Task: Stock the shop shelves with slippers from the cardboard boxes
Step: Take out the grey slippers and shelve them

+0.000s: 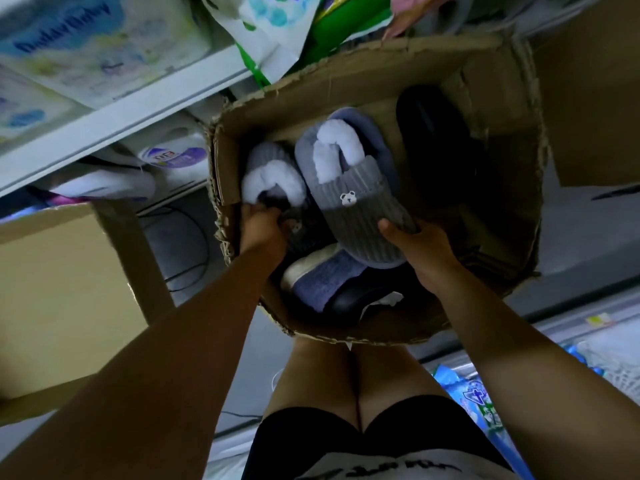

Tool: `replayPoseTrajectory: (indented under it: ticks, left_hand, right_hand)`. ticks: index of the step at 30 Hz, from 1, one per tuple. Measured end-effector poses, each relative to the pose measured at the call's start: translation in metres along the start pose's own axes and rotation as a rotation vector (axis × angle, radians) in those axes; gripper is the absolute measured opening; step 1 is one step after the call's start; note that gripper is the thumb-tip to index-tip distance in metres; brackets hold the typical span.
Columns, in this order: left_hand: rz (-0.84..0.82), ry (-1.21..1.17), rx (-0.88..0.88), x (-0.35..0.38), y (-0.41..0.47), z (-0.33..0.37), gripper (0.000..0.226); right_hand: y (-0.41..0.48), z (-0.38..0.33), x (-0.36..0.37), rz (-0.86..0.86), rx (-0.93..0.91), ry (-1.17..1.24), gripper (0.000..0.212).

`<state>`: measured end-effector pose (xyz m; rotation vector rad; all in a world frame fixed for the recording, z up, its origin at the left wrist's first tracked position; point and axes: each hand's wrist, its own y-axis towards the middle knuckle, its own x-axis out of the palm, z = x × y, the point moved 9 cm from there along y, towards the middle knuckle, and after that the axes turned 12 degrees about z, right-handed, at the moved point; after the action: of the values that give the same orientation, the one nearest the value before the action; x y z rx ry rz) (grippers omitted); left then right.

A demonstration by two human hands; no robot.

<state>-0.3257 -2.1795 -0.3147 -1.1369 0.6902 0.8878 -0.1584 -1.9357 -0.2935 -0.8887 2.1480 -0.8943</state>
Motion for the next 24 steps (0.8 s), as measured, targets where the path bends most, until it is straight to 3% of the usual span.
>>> replayPoseTrajectory:
  ticks: [6,11,14,19,24]
  left_hand:
    - [0.276,-0.129,0.046,-0.057,-0.032,0.017,0.024]
    - [0.424,-0.197,0.070,-0.111,-0.051,0.040,0.023]
    - [0.444,-0.317,0.099,-0.148,-0.066,0.060,0.014]
    - [0.370,-0.614,-0.017,-0.189,-0.107,0.079,0.041]
    - [0.370,-0.821,-0.130,-0.214,-0.154,0.090,0.046]
  right_hand:
    - [-0.027,-0.012,-0.013,-0.036,0.014,0.138,0.077]
    - [-0.061,-0.046,-0.038,-0.040,-0.048,0.113,0.020]
    - [-0.087,-0.075,-0.048,-0.107,-0.111,0.128,0.011]
    - [-0.136,-0.116,-0.047,-0.355,-0.095,0.337,0.040]
    - [-0.168,-0.147,-0.035,-0.497,-0.054,0.317,0.059]
